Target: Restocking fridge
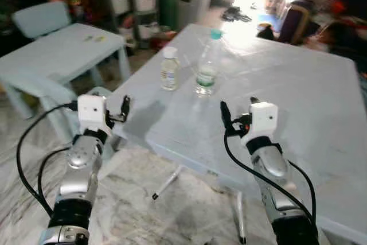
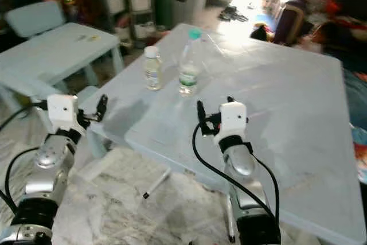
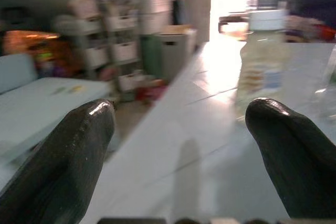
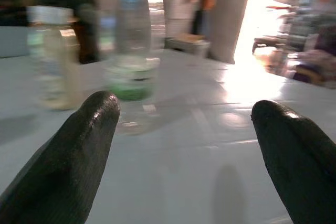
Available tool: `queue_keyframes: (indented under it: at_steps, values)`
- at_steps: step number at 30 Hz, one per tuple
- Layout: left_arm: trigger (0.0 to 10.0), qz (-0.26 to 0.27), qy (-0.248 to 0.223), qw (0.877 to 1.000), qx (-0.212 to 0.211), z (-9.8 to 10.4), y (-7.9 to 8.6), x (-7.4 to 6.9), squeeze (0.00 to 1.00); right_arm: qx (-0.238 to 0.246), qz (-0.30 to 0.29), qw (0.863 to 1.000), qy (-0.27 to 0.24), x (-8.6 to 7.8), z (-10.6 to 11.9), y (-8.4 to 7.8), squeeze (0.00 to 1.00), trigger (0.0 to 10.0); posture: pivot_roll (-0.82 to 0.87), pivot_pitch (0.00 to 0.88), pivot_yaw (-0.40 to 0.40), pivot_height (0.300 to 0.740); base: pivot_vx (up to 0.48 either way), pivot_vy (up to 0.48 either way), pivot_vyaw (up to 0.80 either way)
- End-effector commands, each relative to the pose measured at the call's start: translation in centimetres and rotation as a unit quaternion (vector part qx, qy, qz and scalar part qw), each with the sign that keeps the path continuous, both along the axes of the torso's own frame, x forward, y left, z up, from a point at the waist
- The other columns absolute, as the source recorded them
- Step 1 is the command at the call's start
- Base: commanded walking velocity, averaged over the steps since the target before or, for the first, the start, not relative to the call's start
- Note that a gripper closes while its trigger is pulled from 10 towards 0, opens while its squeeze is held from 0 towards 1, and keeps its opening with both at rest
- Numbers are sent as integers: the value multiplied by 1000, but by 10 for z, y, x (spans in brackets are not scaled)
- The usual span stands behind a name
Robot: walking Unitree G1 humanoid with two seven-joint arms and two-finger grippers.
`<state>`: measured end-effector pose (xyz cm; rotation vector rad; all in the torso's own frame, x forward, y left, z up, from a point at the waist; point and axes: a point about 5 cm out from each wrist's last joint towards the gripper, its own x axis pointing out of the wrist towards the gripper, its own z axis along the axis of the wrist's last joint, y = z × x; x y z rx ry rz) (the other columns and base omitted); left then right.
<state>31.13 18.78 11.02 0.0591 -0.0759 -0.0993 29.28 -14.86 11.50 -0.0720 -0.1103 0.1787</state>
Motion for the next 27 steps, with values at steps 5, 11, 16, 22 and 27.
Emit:
queue_keyframes:
  at_steps: [5,11,16,22,27]
  values:
    - [10000,-22,-7,1000,-4,4,-13,3,0,-9,-8,1000,-3,1,1,-6,0,10000,-7,0,-12,740,389,166,-193]
    - [10000,-11,-10,1000,1,4,-11,2,0,-12,-6,1000,-3,1,0,-6,0,10000,-7,0,-13,740,110,0,0]
    - [10000,-10,-2,1000,2,2,-7,0,0,-14,-5,1000,-3,2,0,-5,0,10000,-6,0,-13,740,0,0,0]
    - [10000,3,31,999,11,-9,2,-8,0,-16,0,1000,-13,6,6,-6,0,10000,3,0,-14,740,0,0,0]
    - [10000,19,39,999,14,-14,8,-20,0,-31,11,999,-30,18,18,-9,0,10000,17,0,-19,740,0,0,0]
